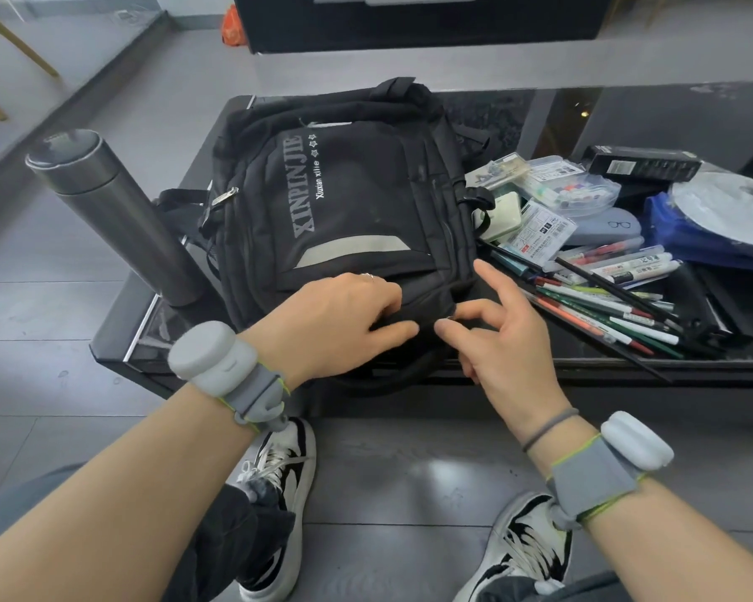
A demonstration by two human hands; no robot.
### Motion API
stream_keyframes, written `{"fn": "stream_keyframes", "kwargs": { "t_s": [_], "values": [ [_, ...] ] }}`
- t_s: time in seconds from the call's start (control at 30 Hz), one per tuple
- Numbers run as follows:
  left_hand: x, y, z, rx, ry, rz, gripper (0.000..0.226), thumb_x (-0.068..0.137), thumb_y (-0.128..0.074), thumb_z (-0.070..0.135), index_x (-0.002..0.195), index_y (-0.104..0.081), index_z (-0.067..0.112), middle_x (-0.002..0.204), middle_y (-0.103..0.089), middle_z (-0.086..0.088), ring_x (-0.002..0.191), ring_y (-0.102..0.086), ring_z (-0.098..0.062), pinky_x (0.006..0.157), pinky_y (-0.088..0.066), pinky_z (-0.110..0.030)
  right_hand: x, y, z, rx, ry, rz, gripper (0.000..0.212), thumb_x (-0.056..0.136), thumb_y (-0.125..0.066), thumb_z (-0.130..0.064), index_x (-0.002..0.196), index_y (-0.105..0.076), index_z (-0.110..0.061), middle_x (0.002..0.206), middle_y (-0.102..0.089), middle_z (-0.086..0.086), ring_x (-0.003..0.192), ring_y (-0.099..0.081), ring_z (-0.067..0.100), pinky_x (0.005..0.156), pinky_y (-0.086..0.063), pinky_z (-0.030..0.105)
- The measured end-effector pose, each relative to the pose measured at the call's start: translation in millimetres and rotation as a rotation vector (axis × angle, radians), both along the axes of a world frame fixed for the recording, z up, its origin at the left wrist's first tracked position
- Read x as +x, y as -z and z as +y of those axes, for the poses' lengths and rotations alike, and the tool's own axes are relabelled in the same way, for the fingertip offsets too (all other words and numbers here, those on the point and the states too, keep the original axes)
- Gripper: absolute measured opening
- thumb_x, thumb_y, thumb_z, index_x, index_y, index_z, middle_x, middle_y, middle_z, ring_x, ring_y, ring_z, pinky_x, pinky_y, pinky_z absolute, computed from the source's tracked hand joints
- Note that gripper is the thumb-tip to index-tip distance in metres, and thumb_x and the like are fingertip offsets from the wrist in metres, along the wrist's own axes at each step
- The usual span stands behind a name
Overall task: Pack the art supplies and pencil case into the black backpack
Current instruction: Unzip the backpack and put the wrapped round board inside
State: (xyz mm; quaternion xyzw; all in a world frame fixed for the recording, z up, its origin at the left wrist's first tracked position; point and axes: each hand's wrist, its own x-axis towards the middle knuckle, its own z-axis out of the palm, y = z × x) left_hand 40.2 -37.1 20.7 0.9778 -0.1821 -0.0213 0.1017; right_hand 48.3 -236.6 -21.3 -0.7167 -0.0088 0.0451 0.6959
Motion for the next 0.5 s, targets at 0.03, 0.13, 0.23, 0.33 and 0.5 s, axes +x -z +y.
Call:
{"fn": "stream_keyframes", "kwargs": {
  "t_s": [0.03,0.13,0.23,0.33,0.5],
  "values": [
    [1.5,1.8,-4.4,0.001,0.011,-0.010,0.034,0.097,-0.045,0.055,0.088,-0.049,0.023,0.082,-0.050,0.010,0.084,-0.054,-0.018,0.070,-0.043,-0.036,0.1,-0.7,-0.8,-0.007,-0.012,0.004,0.078,0.081,-0.074,-0.003,0.146,-0.041,-0.029,0.081,-0.067,0.003,0.042,-0.044,0.018,0.040,-0.037,0.021],
    [5.8,2.8,-9.4,-0.027,0.049,-0.031,0.028,0.100,-0.050,0.045,0.086,-0.045,0.021,0.080,-0.046,0.009,0.081,-0.050,-0.018,0.071,-0.044,-0.038,1.8,0.5,-6.5,-0.017,-0.050,0.044,0.085,0.081,-0.075,-0.003,0.150,-0.033,-0.029,0.077,-0.066,0.001,0.043,-0.045,0.018,0.038,-0.037,0.022],
    [6.7,0.5,-7.8,-0.064,0.073,-0.067,0.025,0.097,-0.056,0.040,0.084,-0.043,0.023,0.075,-0.042,0.010,0.079,-0.048,-0.018,0.067,-0.040,-0.036,6.8,0.4,-10.5,-0.031,-0.155,0.108,0.093,0.083,-0.075,-0.007,0.154,-0.021,-0.032,0.078,-0.065,0.009,0.044,-0.046,0.021,0.037,-0.036,0.025],
    [6.2,-2.8,-7.2,-0.123,0.094,-0.096,0.028,0.094,-0.061,0.036,0.080,-0.040,0.025,0.070,-0.041,0.010,0.074,-0.047,-0.018,0.065,-0.043,-0.037,16.3,-2.2,-15.7,0.002,-0.239,0.137,0.095,0.083,-0.075,-0.005,0.155,-0.020,-0.032,0.074,-0.057,0.017,0.042,-0.044,0.020,0.039,-0.034,0.025],
    [6.3,-12.5,-3.6,-0.210,0.070,-0.148,0.035,0.088,-0.069,0.030,0.074,-0.038,0.026,0.064,-0.042,0.008,0.068,-0.043,-0.012,0.061,-0.041,-0.034,31.7,-10.3,-23.2,0.087,-0.268,0.109,0.097,0.079,-0.076,0.000,0.152,-0.024,-0.038,0.067,-0.059,0.007,0.040,-0.040,0.018,0.042,-0.033,0.024]
  ]
}}
